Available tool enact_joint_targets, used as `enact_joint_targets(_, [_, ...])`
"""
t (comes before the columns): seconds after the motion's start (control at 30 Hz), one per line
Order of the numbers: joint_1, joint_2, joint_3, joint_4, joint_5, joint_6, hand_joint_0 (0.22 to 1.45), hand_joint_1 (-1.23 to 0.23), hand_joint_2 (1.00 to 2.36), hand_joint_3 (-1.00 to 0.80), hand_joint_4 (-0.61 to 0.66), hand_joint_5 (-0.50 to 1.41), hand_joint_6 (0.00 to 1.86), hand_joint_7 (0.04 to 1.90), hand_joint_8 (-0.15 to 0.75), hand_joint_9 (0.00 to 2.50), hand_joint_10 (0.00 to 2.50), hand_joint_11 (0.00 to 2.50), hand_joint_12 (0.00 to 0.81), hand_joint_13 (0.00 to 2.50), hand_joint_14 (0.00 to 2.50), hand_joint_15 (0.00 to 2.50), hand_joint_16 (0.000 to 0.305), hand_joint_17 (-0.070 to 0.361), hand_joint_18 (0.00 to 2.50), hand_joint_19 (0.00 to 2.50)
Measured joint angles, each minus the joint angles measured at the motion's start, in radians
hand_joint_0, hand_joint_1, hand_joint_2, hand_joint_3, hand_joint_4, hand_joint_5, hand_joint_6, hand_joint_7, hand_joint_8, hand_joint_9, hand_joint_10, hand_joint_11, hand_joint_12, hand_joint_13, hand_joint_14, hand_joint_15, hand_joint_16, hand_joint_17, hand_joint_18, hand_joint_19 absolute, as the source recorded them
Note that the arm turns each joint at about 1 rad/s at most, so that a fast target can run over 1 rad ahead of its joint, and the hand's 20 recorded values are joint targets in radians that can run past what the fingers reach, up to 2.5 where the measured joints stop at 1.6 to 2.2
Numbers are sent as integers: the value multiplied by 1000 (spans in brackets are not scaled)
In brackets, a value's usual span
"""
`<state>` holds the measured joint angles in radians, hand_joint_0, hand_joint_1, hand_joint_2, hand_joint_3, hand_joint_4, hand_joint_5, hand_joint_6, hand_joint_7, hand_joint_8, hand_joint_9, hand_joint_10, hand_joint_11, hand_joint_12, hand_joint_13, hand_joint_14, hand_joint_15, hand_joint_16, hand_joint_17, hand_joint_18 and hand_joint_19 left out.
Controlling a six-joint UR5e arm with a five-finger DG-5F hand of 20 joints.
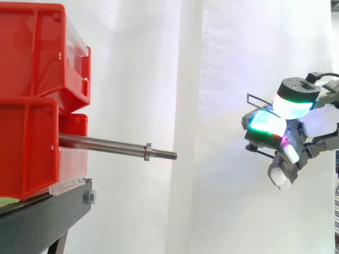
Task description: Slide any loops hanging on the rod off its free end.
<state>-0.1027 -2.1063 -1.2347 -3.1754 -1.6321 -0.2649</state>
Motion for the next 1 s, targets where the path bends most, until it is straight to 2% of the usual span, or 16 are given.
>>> enact_joint_targets(1.0, [0, 0, 0, 0, 0, 0, 656, -822, 1043, 13, -135, -101, 929, 1212, 371, 1161, 11, 368, 375, 873, 7, 199, 45, 101, 786, 232])
